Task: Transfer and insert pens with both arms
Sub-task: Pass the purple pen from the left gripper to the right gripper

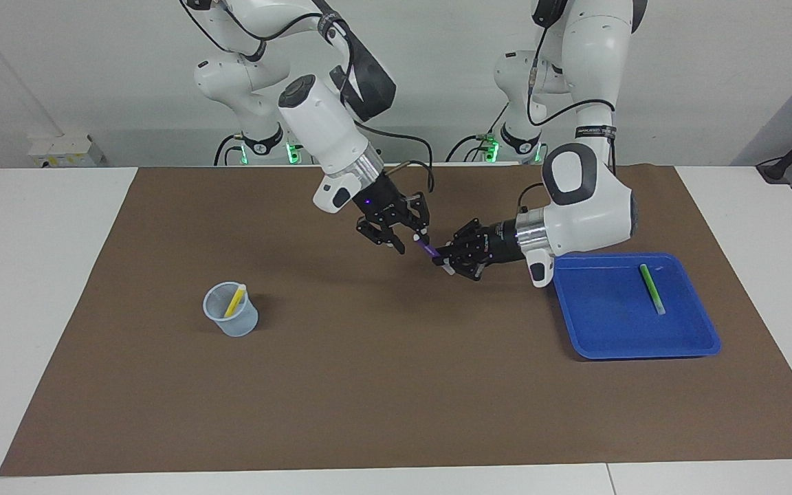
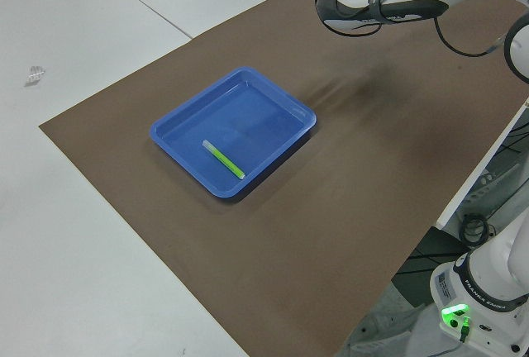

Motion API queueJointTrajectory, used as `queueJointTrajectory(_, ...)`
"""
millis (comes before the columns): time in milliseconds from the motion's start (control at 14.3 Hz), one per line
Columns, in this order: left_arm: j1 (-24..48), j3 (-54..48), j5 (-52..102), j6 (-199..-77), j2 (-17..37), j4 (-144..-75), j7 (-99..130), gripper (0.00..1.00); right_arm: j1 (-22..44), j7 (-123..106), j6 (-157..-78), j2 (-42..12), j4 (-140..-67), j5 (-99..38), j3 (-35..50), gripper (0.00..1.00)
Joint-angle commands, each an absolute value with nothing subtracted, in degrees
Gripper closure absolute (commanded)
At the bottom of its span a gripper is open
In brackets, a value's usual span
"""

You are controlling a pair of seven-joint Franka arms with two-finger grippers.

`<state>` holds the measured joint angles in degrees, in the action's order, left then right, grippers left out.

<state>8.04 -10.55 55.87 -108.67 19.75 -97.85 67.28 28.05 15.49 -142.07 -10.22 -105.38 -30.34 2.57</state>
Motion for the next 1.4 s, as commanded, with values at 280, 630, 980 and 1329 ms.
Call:
queueJointTrajectory(280,8.9,-9.8,57.1,-110.4,17.8,-100.0,67.8,1.00,27.9,15.4,-143.6,-10.3,-105.6,-29.9,3.3,0.70)
queueJointTrajectory(630,8.8,-9.8,57.1,-110.4,17.8,-100.0,67.9,1.00,28.2,15.4,-143.3,-10.2,-105.6,-29.9,3.3,1.00)
queueJointTrajectory(980,8.8,-9.7,56.6,-110.4,17.8,-100.1,68.0,0.25,28.0,15.3,-142.6,-10.2,-105.4,-29.7,3.3,1.00)
queueJointTrajectory(1329,7.9,-9.3,56.2,-109.6,14.8,-100.7,67.8,0.00,27.2,14.6,-141.2,-10.2,-104.9,-28.3,3.3,1.00)
